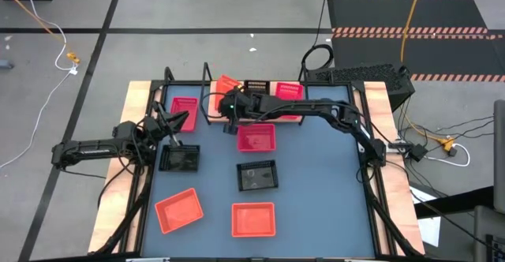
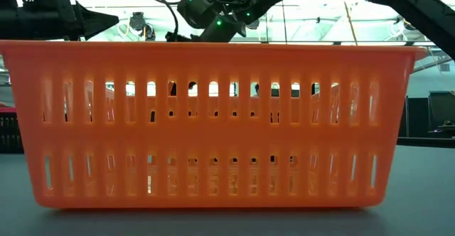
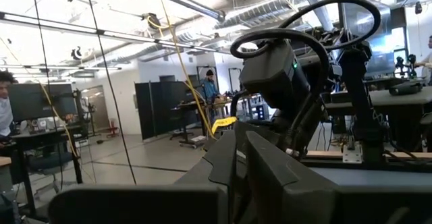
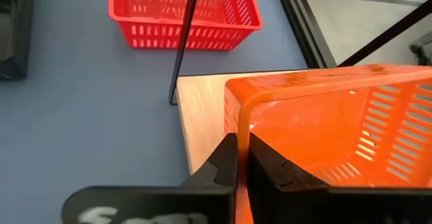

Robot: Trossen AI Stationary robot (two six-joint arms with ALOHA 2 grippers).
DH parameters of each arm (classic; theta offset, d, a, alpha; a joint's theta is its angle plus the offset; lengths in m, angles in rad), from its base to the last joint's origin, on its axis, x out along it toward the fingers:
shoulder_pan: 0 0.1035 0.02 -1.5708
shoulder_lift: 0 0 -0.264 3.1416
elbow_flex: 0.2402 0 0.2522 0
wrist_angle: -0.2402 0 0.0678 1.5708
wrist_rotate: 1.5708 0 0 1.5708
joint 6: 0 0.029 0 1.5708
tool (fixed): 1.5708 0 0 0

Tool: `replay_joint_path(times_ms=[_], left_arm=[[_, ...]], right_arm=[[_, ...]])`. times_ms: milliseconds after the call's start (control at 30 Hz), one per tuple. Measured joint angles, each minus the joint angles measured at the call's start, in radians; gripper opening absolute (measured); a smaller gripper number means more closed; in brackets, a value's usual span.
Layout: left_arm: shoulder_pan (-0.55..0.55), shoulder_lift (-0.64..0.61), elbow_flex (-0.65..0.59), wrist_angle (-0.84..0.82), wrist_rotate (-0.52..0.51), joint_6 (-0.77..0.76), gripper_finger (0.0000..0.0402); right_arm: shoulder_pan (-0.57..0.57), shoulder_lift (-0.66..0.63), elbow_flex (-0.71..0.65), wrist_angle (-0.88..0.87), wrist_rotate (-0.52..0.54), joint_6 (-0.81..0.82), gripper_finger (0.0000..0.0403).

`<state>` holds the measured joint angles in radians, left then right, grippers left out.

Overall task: Stack baskets on shelf by color
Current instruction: Put the bottom right orange bin on the shelf

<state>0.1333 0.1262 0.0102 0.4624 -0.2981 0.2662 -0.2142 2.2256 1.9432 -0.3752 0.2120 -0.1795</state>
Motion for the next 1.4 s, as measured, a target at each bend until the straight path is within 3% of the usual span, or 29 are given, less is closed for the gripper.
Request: replay_joint_path(times_ms=[167, 667, 933, 1167, 1333, 1400], left_arm=[[0.000, 0.000, 0.000, 0.002, 0.000, 0.000, 0.0037], [0.000, 0.000, 0.000, -0.003, 0.000, -0.002, 0.0037], [0.000, 0.000, 0.000, -0.003, 0.000, -0.002, 0.0037], [0.001, 0.007, 0.000, -0.025, 0.000, 0.000, 0.0037], [0.003, 0.030, 0.000, -0.026, 0.000, -0.003, 0.0037], [0.003, 0.040, 0.000, -0.021, 0.000, -0.008, 0.0037]], right_arm=[[-0.001, -0.001, -0.009, 0.002, 0.000, 0.003, 0.0018], [-0.001, 0.001, -0.012, 0.046, 0.000, 0.002, 0.0134], [0.001, -0.030, -0.012, -0.023, -0.001, -0.032, 0.0123], [0.011, -0.178, -0.010, -0.162, 0.000, -0.163, 0.0118], [-0.040, -0.205, -0.010, -0.237, 0.125, -0.301, 0.0118], [-0.075, -0.194, -0.014, -0.248, 0.123, -0.300, 0.0118]])
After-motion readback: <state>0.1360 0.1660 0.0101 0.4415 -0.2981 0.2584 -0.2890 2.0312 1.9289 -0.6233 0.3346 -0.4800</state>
